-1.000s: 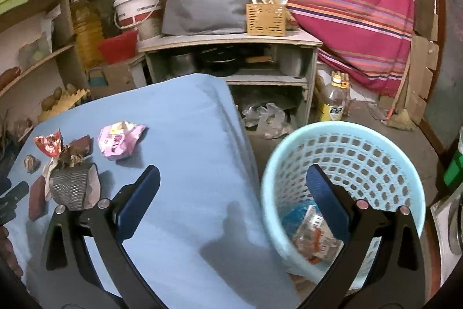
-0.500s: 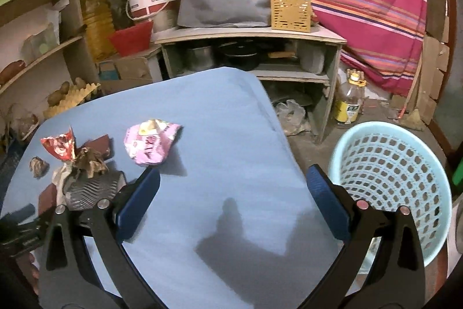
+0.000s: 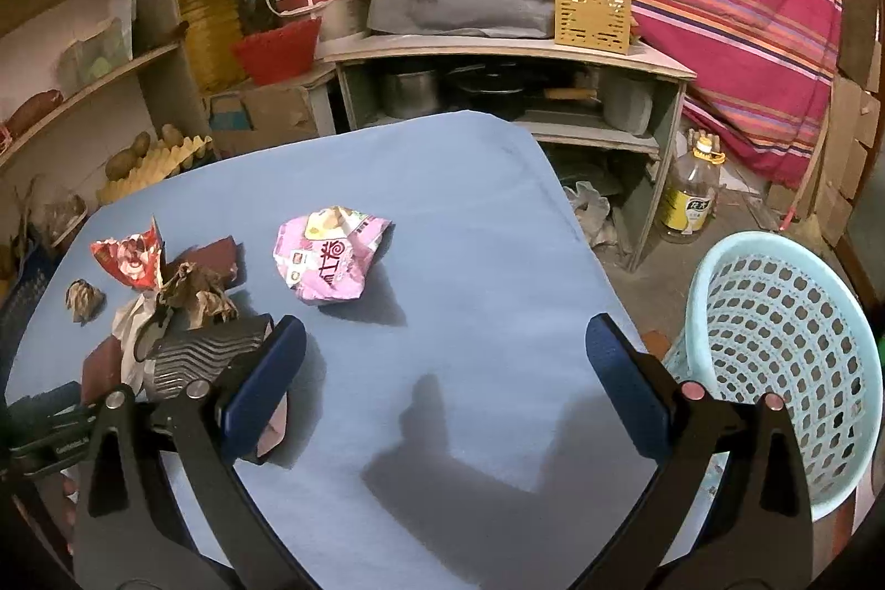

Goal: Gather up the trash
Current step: 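Grasp the maroon scouring pad with the left gripper while the right grasps the black ribbed cylinder, then carry the scouring pad and black cylinder over the basket with both grippers, then open both grippers to drop the pad and cylinder into the basket, then move both open grippers back over the remaining trash on the table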

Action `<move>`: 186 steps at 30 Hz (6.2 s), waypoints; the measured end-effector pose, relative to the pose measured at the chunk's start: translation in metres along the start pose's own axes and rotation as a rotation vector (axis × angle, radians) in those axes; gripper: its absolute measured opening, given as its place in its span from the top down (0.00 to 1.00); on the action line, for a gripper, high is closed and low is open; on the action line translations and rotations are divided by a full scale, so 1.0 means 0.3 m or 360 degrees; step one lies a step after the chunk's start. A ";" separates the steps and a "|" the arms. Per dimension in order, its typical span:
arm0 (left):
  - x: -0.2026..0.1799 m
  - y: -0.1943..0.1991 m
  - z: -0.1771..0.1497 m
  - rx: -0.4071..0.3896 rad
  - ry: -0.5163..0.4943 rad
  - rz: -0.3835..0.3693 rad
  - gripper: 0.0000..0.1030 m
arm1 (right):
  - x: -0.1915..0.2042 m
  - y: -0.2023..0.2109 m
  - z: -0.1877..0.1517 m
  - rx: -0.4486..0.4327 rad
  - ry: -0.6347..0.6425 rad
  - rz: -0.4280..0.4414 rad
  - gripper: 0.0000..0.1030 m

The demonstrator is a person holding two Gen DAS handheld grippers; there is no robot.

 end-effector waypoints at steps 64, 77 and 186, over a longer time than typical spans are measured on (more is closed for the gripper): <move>-0.019 0.210 0.030 -0.0360 -0.0136 0.0022 0.30 | 0.028 0.088 -0.071 0.0026 0.0234 0.0075 0.25; -0.343 0.193 -0.005 -0.0380 -0.0337 -0.0075 0.30 | -0.314 0.175 -0.095 -0.0005 0.0019 -0.0005 0.25; 0.029 -0.078 0.149 -0.0061 -0.0205 -0.0253 0.36 | 0.121 -0.097 0.059 0.0036 0.0125 0.0118 0.04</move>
Point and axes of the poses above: each gripper's, at about its wrist camera, not at the fingertips, and y roughly against the way its jaws point, x to its left, z to its top, the point moved 2 cm from there along -y, roughly the way its jaws point, and after that the axes turned 6 degrees about x, right-handed, at the moved point
